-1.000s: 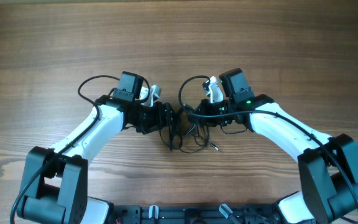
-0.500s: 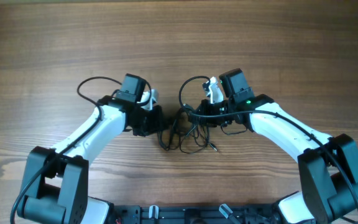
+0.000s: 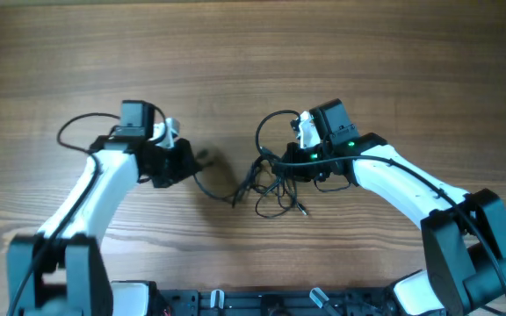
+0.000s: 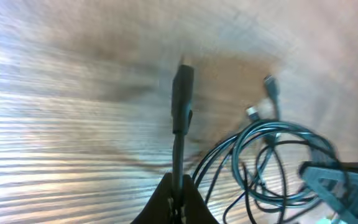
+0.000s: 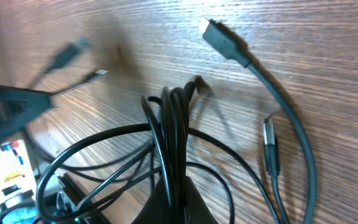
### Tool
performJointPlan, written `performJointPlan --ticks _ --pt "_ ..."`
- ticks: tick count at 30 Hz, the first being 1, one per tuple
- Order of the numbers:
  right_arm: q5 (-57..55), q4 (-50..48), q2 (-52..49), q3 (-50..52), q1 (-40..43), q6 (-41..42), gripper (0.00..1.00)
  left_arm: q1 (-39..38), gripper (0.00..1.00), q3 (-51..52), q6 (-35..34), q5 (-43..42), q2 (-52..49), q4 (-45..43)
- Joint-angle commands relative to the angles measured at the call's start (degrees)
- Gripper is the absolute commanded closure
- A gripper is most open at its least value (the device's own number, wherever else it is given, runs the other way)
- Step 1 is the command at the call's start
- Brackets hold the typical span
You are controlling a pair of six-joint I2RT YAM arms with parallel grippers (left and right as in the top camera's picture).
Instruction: Untangle cables
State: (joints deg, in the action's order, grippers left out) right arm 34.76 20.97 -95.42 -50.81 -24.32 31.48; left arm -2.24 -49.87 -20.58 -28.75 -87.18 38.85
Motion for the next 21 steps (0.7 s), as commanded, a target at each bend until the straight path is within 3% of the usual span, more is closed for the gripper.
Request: performJointPlan --ticks 1,9,10,11,12,14,16,21 --pt "-3.7 1.0 0.4 -0.1 0.1 1.7 0.96 4.4 0.96 0.1 2.5 -0.5 5.7 0.2" --pt "-6.1 2.2 0.4 -0.1 0.1 2.4 0.96 15.8 0.95 0.2 3.6 1.8 12.0 3.9" --pt "-6.1 2.2 0.4 -0.1 0.1 2.9 0.96 16.5 0.91 0.2 3.5 1.7 12.0 4.5" --pt "-6.0 2.0 0.4 -0.1 0.1 3.1 0.96 16.9 0.82 0.2 3.4 1.1 12.0 5.3" --pt "-6.0 1.8 0.4 -0.1 0.1 3.1 0.96 16.5 0.61 0.2 3.5 0.3 12.0 6.2" --pt "-5.9 1.8 0.4 -0.1 0.1 3.1 0.96 15.1 0.45 0.2 3.5 0.3 12.0 7.1" --pt "-5.8 1.8 0.4 -0.1 0.1 3.0 0.96 13.0 0.4 0.2 3.5 0.3 12.0 7.5" --pt "-5.8 1.8 0.4 -0.1 0.1 3.1 0.96 5.8 0.42 0.2 3.8 -1.0 12.0 7.5"
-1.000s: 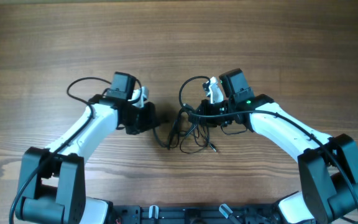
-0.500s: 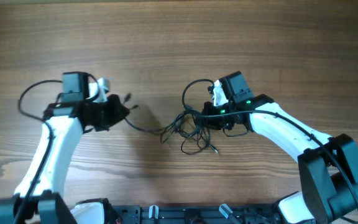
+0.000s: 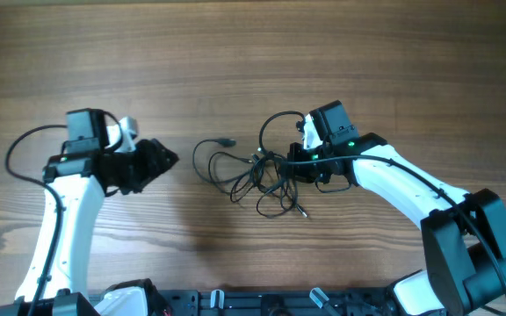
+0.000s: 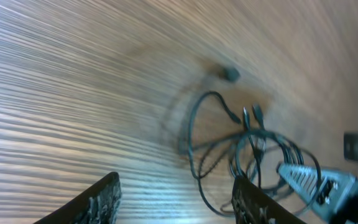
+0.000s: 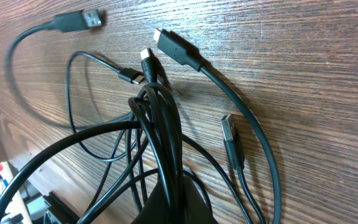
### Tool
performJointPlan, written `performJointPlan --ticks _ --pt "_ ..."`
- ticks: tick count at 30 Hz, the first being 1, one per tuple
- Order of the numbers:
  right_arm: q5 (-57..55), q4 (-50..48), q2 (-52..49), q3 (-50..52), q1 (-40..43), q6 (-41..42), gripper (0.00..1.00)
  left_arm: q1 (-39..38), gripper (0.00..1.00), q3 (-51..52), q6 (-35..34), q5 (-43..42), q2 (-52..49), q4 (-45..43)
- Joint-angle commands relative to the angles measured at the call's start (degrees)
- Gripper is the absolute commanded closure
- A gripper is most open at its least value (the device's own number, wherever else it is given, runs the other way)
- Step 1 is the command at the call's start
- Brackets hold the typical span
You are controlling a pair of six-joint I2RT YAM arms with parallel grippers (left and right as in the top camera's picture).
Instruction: Untangle cables
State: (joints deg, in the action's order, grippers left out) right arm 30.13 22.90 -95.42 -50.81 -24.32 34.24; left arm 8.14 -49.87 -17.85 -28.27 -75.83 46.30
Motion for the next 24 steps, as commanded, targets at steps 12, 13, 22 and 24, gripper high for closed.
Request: performJointPlan --ticks 12,13,22,24 --pt "-0.5 -0.1 0.4 -0.1 0.1 0.3 0.96 -22.8 0.42 0.2 13.0 -0.1 -0.7 -2.1" --pt "-0.5 -0.1 0.4 -0.1 0.1 0.3 0.96 -23.8 0.42 0.2 14.8 -0.1 -1.1 -2.1" --pt "-0.5 -0.1 0.4 -0.1 0.1 0.3 0.96 -32.7 0.43 0.2 19.1 2.5 -7.5 -6.0" --pt "-0.5 -0.1 0.4 -0.1 0.1 0.3 0.96 -33.6 0.43 0.2 19.1 2.5 -9.0 -6.5"
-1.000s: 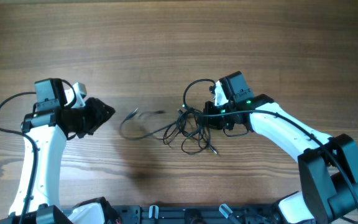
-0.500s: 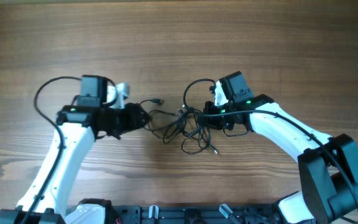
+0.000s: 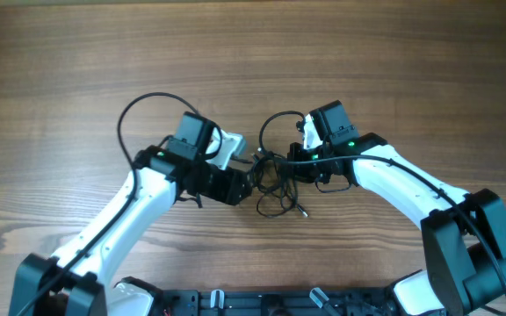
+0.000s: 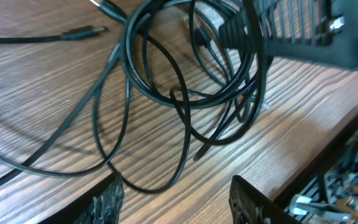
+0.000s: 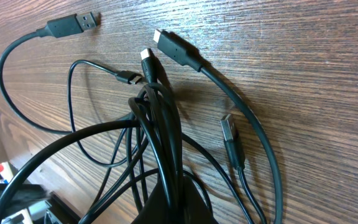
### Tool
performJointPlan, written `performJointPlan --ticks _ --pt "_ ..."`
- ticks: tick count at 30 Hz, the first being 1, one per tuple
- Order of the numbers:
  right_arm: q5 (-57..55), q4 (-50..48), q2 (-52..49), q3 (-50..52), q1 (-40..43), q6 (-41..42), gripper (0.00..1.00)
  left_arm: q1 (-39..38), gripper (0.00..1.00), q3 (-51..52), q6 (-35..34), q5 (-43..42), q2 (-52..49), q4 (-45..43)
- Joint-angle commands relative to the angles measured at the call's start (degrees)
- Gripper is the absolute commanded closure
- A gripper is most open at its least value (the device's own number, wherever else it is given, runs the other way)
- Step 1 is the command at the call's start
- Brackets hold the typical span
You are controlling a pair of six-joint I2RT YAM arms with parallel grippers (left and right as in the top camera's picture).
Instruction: Untangle cables
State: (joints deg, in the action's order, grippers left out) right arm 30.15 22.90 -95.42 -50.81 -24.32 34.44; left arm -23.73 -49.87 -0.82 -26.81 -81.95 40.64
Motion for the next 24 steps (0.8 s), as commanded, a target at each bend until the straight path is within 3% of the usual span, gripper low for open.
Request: performJointPlan --ticks 1,5,7,11,14,19,24 --pt "-0.5 -0.1 0.4 -0.1 0.1 0.2 0.96 -2.0 0.44 0.2 2.1 1.0 -3.5 -0.9" --pt "-0.5 -0.1 0.4 -0.1 0.1 0.1 0.96 -2.4 0.48 0.2 2.1 1.0 -6.3 -1.6" --pt "-0.5 -0.1 0.4 -0.1 0.1 0.2 0.96 -2.4 0.55 0.2 2.1 1.0 -7.1 -2.0" --pt "-0.5 -0.1 0.4 -0.1 0.1 0.2 0.96 -2.4 0.84 0.2 2.1 1.0 -7.3 -2.9" --pt "-0.5 -0.1 0.4 -0.1 0.1 0.1 0.96 -2.4 0.96 0.2 2.1 1.1 -7.3 -3.0" --pt "-0.6 0.4 0.4 -0.1 0.1 0.0 0.96 -1.2 0.96 -0.1 0.2 5.4 -6.0 -1.7" --pt "-4.5 1.9 0.4 -0.1 0.3 3.3 0.96 6.6 0.96 -0.5 0.2 6.1 1.6 1.9"
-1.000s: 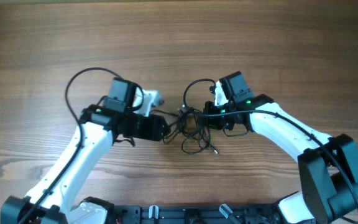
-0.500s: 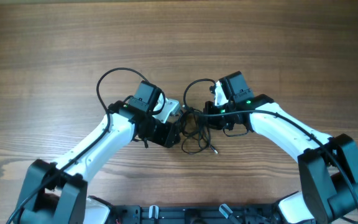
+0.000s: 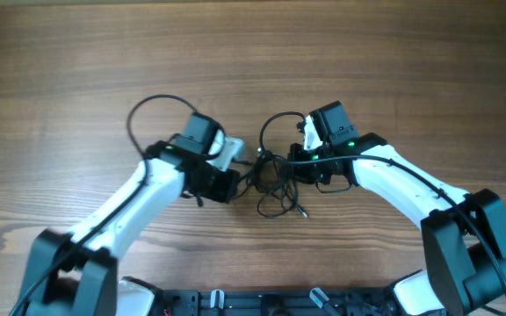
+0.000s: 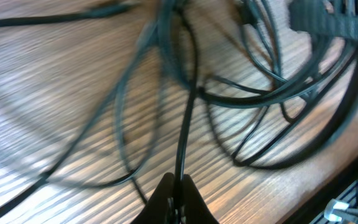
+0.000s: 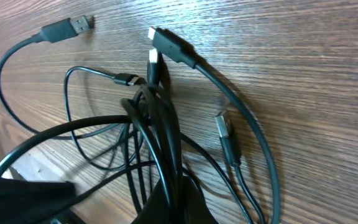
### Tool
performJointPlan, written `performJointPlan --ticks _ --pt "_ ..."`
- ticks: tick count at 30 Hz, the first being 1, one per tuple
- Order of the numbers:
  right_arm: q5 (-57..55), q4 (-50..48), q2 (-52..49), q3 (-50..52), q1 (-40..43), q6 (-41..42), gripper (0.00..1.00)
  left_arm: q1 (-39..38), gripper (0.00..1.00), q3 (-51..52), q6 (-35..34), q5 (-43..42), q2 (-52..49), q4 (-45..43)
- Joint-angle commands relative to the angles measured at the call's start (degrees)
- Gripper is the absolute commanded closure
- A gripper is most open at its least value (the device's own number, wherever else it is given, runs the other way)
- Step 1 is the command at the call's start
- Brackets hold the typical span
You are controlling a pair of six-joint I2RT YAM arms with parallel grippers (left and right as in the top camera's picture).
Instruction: Untangle cables
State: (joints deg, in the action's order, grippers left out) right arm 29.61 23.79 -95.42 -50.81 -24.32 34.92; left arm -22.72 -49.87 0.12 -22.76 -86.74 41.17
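A tangle of black cables (image 3: 273, 180) lies at the middle of the wooden table. My left gripper (image 3: 234, 183) sits at the tangle's left edge, shut on one thin black cable (image 4: 183, 137) that runs up into the loops. At the tangle's right side my right gripper (image 3: 297, 168) is shut on a bundle of several black strands (image 5: 164, 143). Loose plugs show in the right wrist view: a USB plug (image 5: 64, 28), a wide plug (image 5: 169, 45) and a slim plug (image 5: 227, 137).
The bare wooden table (image 3: 253, 53) stretches all round the tangle. A black rail (image 3: 262, 303) runs along the near edge between the two arm bases. The left arm's own black lead (image 3: 148, 110) loops above its wrist.
My left gripper was open over the left side of the tangle; now it is shut on one thin cable there. The right gripper still holds its bundle, shifted only slightly.
At first my left gripper held a plug-ended cable left of the tangle while the right held a bundle. Then the left stood open far to the left, that cable lying loose. It later hung open over the tangle, and now grips a thin cable.
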Motion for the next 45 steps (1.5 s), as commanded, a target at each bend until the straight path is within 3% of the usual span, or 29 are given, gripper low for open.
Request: performJointPlan --ticks 1,5,10,13,15,20,25,32,37,45 --pt "-4.1 1.2 0.4 -0.1 0.6 2.8 0.96 8.5 0.96 -0.5 -0.8 2.1 8.8 2.1" --pt "-4.1 1.4 0.4 -0.1 0.9 2.7 0.96 18.9 0.96 -0.5 -4.4 2.1 15.5 2.8" --pt "-2.7 0.5 0.4 -0.1 0.9 2.3 0.96 30.9 0.95 -0.5 -15.6 0.2 20.6 2.9" --pt "9.9 -5.1 0.4 -0.1 0.9 -5.3 0.96 32.6 0.57 -0.5 -16.0 -6.6 20.6 2.9" --pt "20.9 -10.2 0.4 -0.1 0.9 -10.3 0.96 31.8 0.41 -0.5 -16.0 -8.1 20.6 2.9" --pt "48.0 -26.8 0.4 -0.1 0.9 -13.9 0.96 27.3 0.4 -0.5 -16.0 -9.2 20.6 3.2" --pt "54.9 -36.4 0.4 -0.1 -0.6 -9.8 0.96 22.1 0.36 -0.5 -16.0 -9.4 20.3 0.7" --pt "54.6 -38.1 0.4 -0.1 -1.6 -7.7 0.96 17.9 0.28 -0.5 -16.0 -9.4 19.5 -3.6" --pt "51.6 -38.1 0.4 -0.1 -1.6 -6.1 0.96 17.6 0.32 -0.5 -15.3 -11.3 19.5 -4.5" --pt "37.1 -33.5 0.4 -0.1 -1.1 -0.3 0.96 17.7 0.29 -0.5 -15.4 -10.6 19.5 -4.1"
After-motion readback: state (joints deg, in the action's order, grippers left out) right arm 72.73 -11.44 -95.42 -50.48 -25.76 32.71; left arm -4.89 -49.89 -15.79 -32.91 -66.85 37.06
